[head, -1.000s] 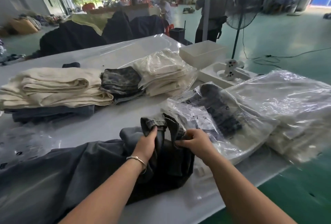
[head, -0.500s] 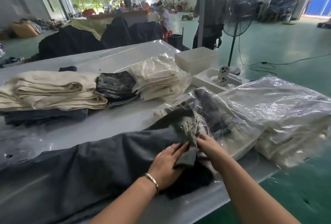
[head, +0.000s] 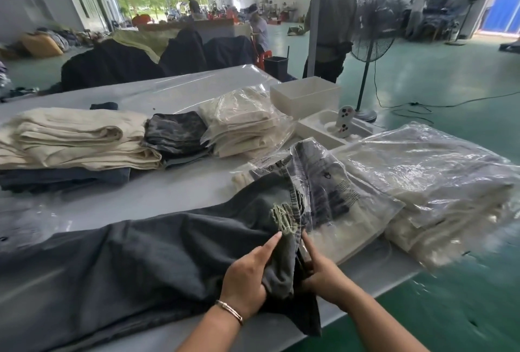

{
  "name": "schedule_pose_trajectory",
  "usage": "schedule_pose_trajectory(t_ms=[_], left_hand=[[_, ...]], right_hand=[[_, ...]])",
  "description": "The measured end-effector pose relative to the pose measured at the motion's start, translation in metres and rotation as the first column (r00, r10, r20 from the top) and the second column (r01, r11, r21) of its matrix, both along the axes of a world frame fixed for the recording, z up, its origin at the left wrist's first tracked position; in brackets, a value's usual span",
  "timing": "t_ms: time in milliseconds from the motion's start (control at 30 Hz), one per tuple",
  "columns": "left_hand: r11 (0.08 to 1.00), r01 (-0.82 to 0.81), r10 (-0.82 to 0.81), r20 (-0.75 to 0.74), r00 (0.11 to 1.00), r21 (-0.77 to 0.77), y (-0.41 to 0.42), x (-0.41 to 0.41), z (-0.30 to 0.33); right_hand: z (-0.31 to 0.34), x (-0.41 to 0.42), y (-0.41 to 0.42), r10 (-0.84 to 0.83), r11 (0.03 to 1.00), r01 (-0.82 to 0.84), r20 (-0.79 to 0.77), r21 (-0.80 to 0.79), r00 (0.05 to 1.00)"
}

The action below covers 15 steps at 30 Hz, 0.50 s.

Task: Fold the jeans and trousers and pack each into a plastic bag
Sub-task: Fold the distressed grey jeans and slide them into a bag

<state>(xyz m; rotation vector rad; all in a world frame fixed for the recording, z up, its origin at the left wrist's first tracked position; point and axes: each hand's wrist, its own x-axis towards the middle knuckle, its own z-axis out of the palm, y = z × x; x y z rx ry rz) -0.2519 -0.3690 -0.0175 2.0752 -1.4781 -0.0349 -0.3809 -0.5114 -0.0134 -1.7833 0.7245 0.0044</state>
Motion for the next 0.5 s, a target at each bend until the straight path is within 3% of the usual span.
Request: schedule_pose_trajectory(t_ms=[67, 133, 267, 333, 433, 500], left_hand=[[0.985, 0.033, -0.043, 0.060, 0.997, 0.168, -0.006, -0.004, 0.003], [0.985, 0.003, -0.018, 0.082, 0.996, 0.175, -0.012, -0.008, 0.012], [0.983, -0.040, 0.061, 0.110, 0.992, -0.176, -0.021, -0.012, 0.029], [0.972, -0.017, 0.047, 0.123, 0.991, -0.235, -0.026, -0.016, 0.038], [0.989, 0.034, -0.019, 0.101, 0.995, -0.146, -0.027, -0.026, 0.040], [0.992, 0.055, -0.048, 0.062, 0.997, -0.113, -0.023, -0.033, 0.033]], right_hand=[[0.002, 0.006, 0.000, -0.157, 0.987, 0.161, 0.099, -0.026, 0.983], [0.013, 0.013, -0.003, -0.308, 0.951, 0.305, 0.214, 0.046, 0.927], [0.038, 0.019, -0.008, -0.491, 0.871, 0.451, 0.342, 0.195, 0.801], [0.036, 0.017, -0.007, -0.525, 0.851, 0.478, 0.297, 0.219, 0.798], [0.019, 0.002, 0.001, -0.523, 0.838, 0.481, 0.133, 0.258, 0.842], [0.010, -0.009, 0.004, -0.496, 0.817, 0.425, 0.098, 0.390, 0.863]])
